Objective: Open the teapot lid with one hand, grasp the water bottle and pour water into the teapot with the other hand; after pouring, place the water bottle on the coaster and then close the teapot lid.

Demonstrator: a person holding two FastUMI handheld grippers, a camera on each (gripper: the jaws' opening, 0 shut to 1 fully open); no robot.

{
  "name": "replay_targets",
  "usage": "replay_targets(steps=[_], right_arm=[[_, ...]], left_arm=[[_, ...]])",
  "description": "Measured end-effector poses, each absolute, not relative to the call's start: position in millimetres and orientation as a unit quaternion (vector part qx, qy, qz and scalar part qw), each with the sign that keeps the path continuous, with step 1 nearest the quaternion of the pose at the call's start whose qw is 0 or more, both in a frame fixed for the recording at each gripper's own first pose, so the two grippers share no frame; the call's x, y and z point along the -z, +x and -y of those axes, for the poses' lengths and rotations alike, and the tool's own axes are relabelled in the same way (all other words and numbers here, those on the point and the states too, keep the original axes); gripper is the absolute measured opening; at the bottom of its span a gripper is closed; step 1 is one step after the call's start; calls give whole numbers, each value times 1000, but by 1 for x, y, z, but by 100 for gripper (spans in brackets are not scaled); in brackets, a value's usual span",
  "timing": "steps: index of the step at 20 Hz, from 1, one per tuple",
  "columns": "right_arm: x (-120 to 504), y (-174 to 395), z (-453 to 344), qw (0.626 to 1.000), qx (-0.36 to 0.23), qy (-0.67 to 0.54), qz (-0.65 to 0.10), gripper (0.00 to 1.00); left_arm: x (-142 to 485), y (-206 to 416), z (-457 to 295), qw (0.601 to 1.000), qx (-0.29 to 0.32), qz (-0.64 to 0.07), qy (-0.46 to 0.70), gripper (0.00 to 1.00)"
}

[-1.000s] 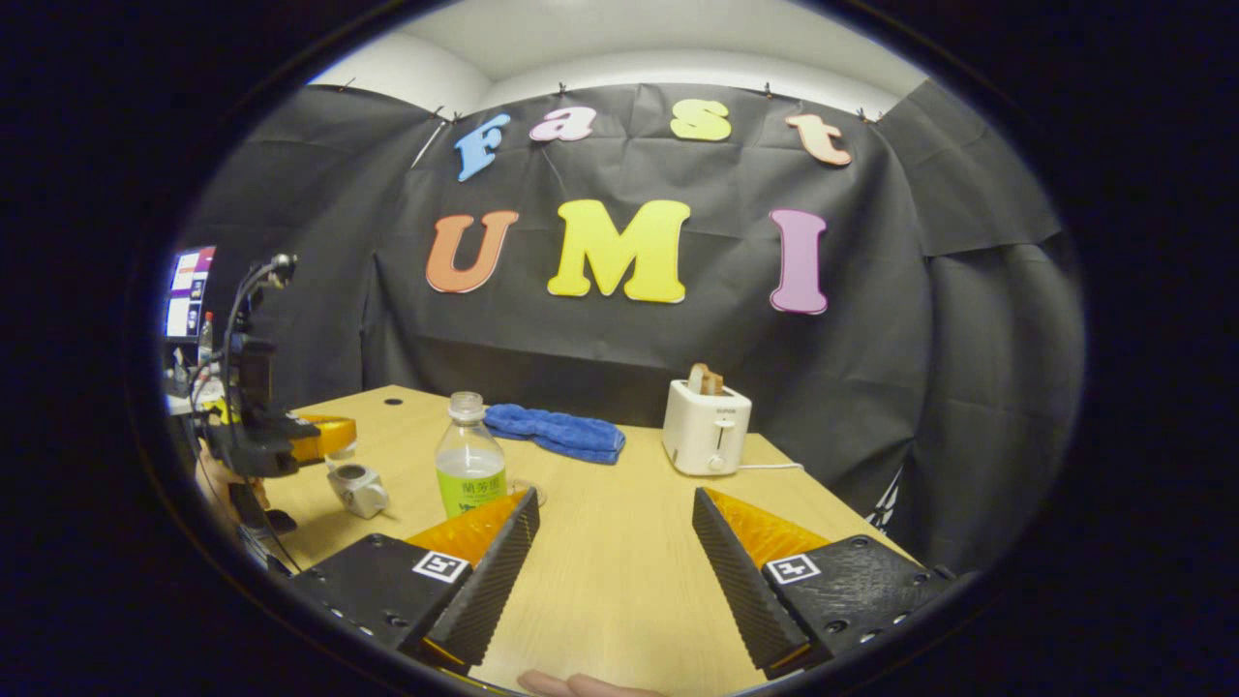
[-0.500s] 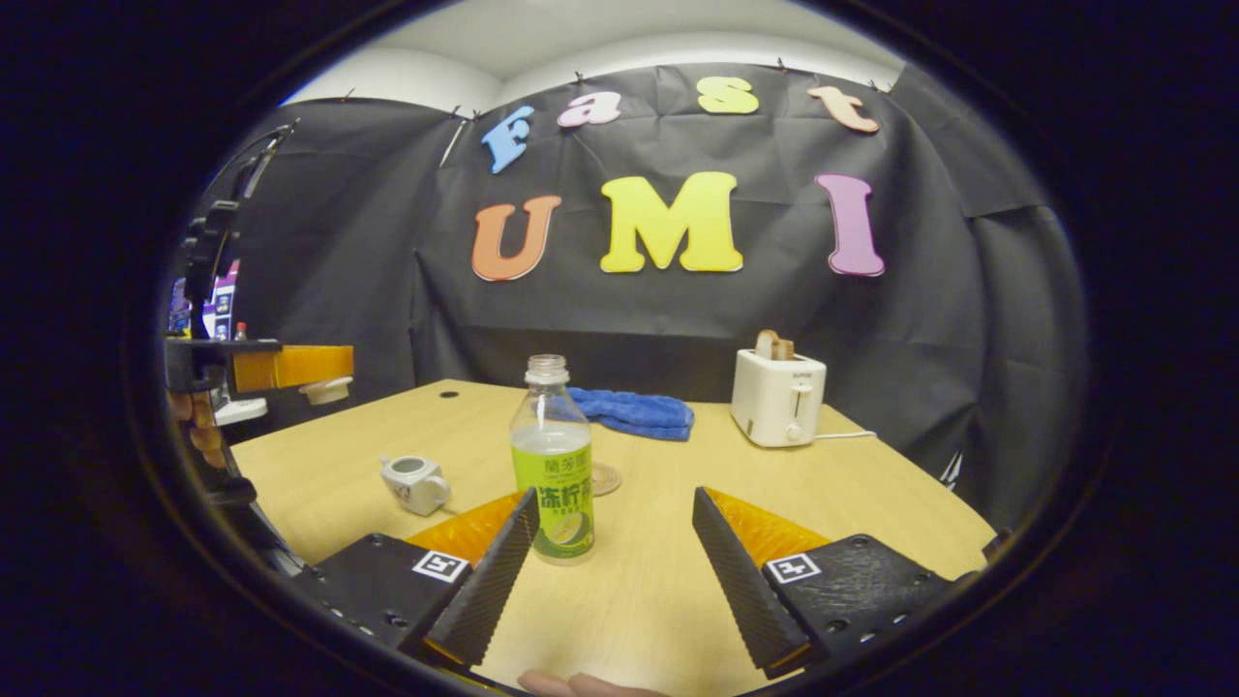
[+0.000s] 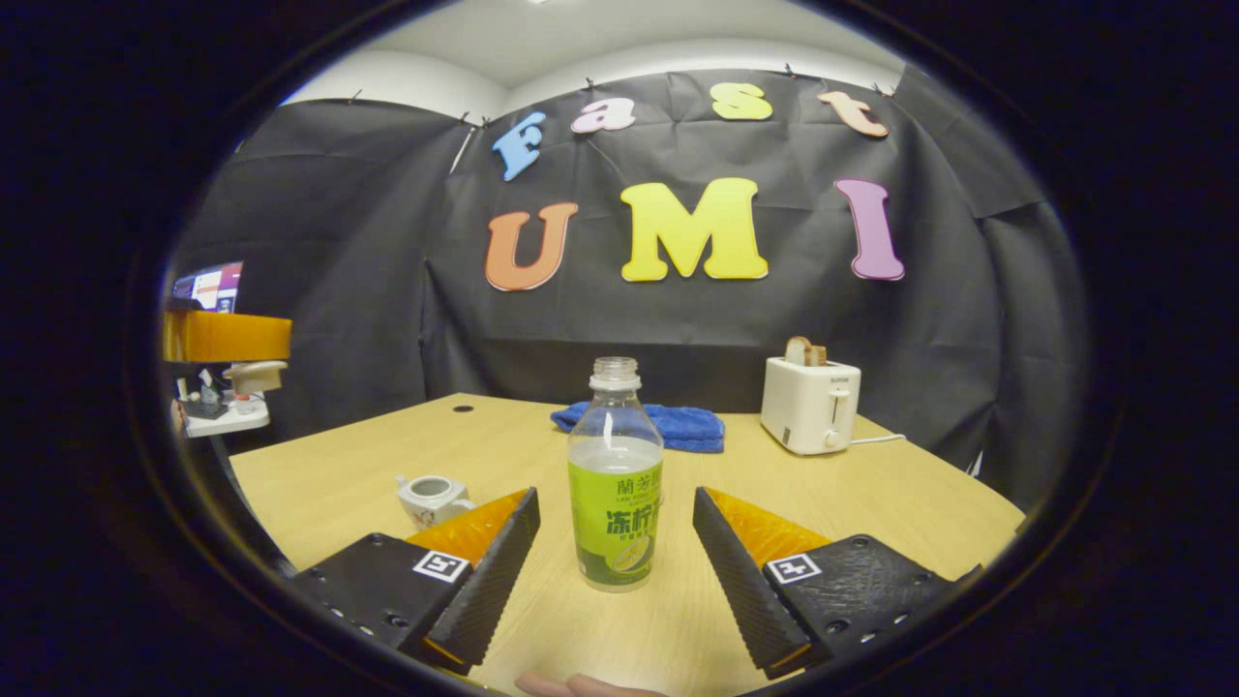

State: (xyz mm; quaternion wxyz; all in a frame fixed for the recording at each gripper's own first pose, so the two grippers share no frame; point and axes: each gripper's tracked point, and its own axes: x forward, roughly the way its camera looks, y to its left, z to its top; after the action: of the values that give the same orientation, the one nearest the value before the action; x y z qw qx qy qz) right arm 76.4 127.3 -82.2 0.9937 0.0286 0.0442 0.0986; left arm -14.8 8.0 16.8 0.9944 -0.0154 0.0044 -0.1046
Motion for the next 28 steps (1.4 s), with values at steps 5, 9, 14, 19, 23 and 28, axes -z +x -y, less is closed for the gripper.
replay_targets(steps=[5, 9, 14, 19, 23, 28], right_arm=[[101, 110, -139, 994, -81, 23, -75, 96], [101, 127, -137, 995, -59, 22, -75, 96], [97, 126, -140, 996, -51, 0, -77, 75], [83, 122, -135, 993, -32, -74, -88, 73], [71, 125, -129, 980, -13, -177, -95, 73], [65, 130, -136, 940, 6, -328, -89, 73]], left_arm=[[-22, -22, -32, 995, 94, 1, -22, 4], [-18, -21, -39, 995, 95, -6, -27, 4], [-18, -21, -38, 994, 104, -9, -24, 4], [-20, -24, -44, 994, 106, -5, -20, 4], [-19, -22, -58, 995, 98, -6, -23, 4], [-15, -16, -78, 995, 88, -11, -40, 4]])
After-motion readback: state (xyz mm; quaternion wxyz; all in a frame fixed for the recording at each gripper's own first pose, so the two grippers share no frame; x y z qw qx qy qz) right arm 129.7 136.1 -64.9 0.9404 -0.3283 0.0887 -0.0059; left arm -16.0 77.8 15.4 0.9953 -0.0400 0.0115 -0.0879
